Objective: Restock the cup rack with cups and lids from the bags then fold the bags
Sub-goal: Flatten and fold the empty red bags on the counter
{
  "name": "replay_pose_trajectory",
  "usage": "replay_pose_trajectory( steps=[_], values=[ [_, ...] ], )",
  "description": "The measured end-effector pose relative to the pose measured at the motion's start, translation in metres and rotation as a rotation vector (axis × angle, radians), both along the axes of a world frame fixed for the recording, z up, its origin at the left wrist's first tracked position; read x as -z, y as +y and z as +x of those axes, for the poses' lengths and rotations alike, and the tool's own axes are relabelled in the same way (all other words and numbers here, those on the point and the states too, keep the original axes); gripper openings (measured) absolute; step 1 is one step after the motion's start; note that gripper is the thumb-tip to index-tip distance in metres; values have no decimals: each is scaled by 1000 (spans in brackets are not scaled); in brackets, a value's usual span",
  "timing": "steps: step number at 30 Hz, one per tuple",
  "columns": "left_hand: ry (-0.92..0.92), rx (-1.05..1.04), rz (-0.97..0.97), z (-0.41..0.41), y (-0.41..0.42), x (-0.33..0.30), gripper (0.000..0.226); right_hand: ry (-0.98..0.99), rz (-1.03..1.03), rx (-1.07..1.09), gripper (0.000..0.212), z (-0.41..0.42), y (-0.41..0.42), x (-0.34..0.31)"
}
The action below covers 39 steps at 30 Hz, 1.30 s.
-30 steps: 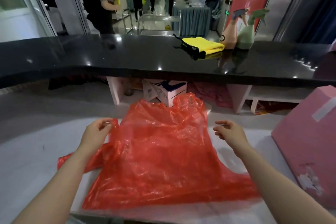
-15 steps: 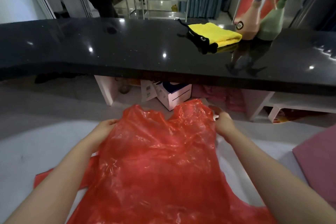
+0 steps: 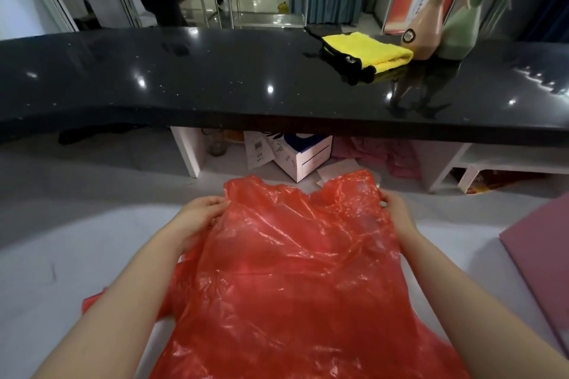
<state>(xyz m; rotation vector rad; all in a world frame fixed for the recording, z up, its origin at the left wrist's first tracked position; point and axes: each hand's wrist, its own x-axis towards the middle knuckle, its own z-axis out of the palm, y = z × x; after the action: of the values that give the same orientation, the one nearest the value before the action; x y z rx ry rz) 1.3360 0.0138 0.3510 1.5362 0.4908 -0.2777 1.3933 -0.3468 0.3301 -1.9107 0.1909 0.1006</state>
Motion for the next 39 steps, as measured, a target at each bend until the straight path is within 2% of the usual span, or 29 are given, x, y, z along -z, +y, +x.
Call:
replay_pose_trajectory(
  steps=[2,6,11,15,18,21,25,28,30,34,39],
  values=[
    [-9,-46,-2,1,7,-2,10,-20,-56,76,14,-4,-7,4],
    [-8,-202,15,-2,37,-5,14,-10,-296,263,17,-10,-37,12],
    [5,-315,33,-9,81,-2,19,37,-344,355,18,-18,-62,17],
    [37,-288,83,-13,97,8,16,15,-376,433,14,-21,-67,19],
    [39,-253,157,-15,103,15,17,-25,-382,520,22,-21,-67,14],
    [35,-237,216,-12,108,18,14,-18,-272,563,26,-17,-62,9],
    [37,-301,240,-8,110,19,7,24,92,567,23,-14,-50,2],
    [35,-333,173,-3,106,20,23,85,206,542,27,-13,-44,0],
    [-12,-362,267,3,102,23,28,107,269,537,28,-10,-43,2],
    [-133,-384,599,10,96,29,30,136,287,565,29,-6,-55,10],
    [-158,-291,735,12,97,43,31,155,367,604,24,-8,-71,23]
  ],
)
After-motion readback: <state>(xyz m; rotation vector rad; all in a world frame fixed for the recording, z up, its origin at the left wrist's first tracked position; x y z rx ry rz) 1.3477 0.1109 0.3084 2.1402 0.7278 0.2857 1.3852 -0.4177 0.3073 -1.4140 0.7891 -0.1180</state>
